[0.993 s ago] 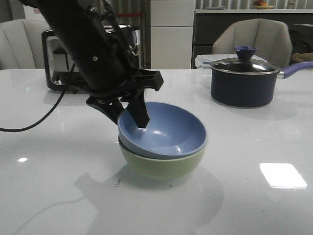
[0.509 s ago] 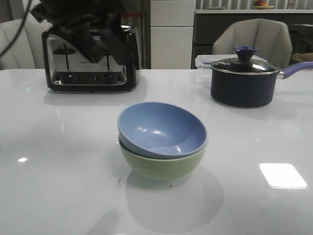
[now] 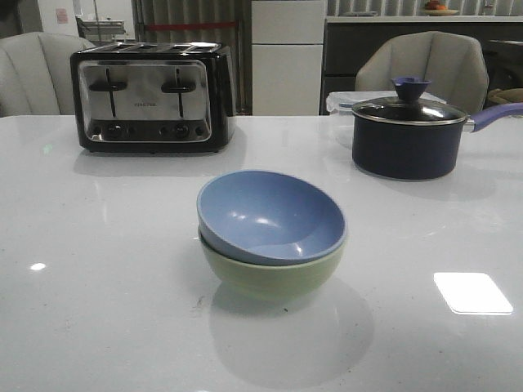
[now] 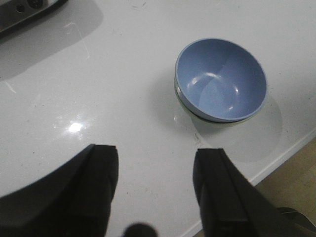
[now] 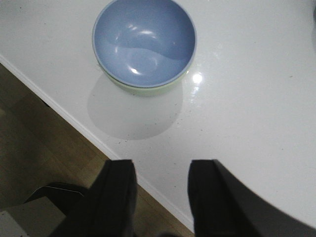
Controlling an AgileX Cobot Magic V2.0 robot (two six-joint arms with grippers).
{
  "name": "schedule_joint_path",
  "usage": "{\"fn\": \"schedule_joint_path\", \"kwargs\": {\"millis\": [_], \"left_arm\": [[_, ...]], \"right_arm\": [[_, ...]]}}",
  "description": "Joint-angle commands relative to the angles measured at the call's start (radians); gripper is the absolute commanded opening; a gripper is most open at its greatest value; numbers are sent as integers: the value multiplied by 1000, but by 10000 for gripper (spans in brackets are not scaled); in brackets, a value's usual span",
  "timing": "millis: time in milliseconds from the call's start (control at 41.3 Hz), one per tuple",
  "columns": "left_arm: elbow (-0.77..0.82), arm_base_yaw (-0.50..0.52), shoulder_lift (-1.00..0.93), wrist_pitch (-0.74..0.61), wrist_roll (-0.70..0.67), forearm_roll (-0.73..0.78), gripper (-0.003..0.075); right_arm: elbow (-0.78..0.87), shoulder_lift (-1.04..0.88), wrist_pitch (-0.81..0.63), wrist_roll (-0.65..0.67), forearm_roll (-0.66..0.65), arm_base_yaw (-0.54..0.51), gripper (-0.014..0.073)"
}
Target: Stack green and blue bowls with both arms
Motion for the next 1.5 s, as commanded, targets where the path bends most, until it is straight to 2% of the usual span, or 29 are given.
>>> {"fn": "schedule_joint_path", "kwargs": {"millis": [0,194,363,460,605,654,678,872,1380,1477], "left_arm": [[27,-8,-96,-55,1,5,414],[125,-8,-259,-53,1,5,414],[181,-8,-327,-53,1,5,394],[186,-8,-326,-47,1,5,319],[186,-8,-321,-47,1,5,156],[186,-8,-321,-47,-1,0,106],[186,-8,-321,-47,-4,0,87],[188,-8,-321,-51,-73,0,97],[188,-8,-321,-51,-72,0,96],[205,7,-359,-93,-67,42,96]], "right_arm": [[-25,-6,-62,-13,2,2,387],[-25,-6,-69,-13,2,2,387],[-25,-6,-66,-13,2,2,377],[-25,-6,-61,-13,2,2,290],[-25,-6,-57,-13,2,2,64],[-25,-6,-57,-13,2,2,20],[-25,-6,-57,-13,2,2,34],[-25,-6,-57,-13,2,2,28],[-25,-6,-57,-13,2,2,28],[-25,-6,-57,-13,2,2,28]]}}
